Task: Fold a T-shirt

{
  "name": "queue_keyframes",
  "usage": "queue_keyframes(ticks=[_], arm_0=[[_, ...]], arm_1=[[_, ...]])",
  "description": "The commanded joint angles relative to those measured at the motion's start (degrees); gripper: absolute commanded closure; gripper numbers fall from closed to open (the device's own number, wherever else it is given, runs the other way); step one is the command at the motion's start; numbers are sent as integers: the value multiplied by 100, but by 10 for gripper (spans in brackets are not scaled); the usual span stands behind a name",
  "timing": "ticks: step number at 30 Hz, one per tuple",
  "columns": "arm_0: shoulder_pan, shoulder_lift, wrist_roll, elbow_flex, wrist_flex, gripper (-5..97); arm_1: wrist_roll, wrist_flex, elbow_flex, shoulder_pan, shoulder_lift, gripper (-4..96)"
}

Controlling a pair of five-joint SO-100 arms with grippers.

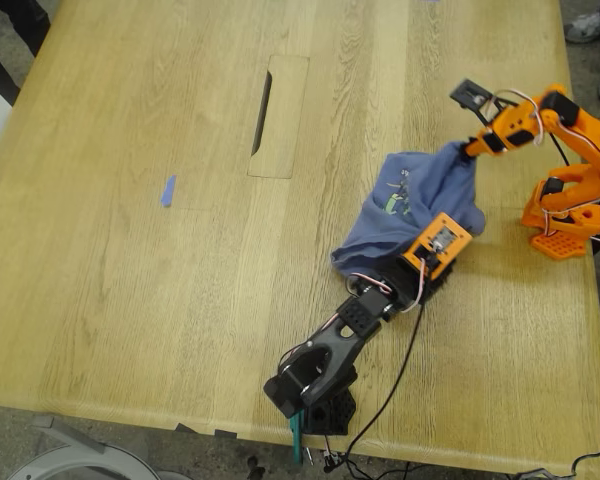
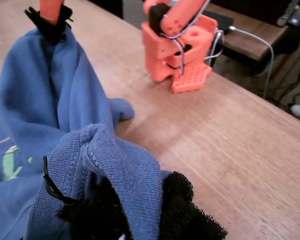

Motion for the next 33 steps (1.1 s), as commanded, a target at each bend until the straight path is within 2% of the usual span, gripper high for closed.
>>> queue_keyframes(ticks=[1, 6, 13, 15, 19, 24, 26, 29, 33], arm_0=[[501, 70, -44, 97, -721, 918], [984, 158, -185, 817, -1213, 918], [1160, -9, -281, 1881, -2435, 912], [1116, -62, -281, 2065, -2707, 859], [1028, -211, -299, 2127, -2812, 644], [668, -457, -325, 2013, -2821, 436], [457, -466, -281, 2021, -2769, 378], [167, -466, -211, 2013, -2514, 329], [-105, -422, -149, 2004, -2435, 283]], arm_1=[[-35, 132, 668, 53, 967, 911], [-53, 422, 1679, 237, 2224, 911], [0, 202, 2839, 387, 3164, 911], [53, 149, 3120, 378, 3410, 910], [132, 105, 3524, 527, 3814, 909], [176, 281, 3885, 905, 4412, 835], [149, 272, 3920, 1160, 4456, 793], [105, 167, 3938, 1538, 4456, 688], [114, 35, 3946, 1661, 4553, 600]])
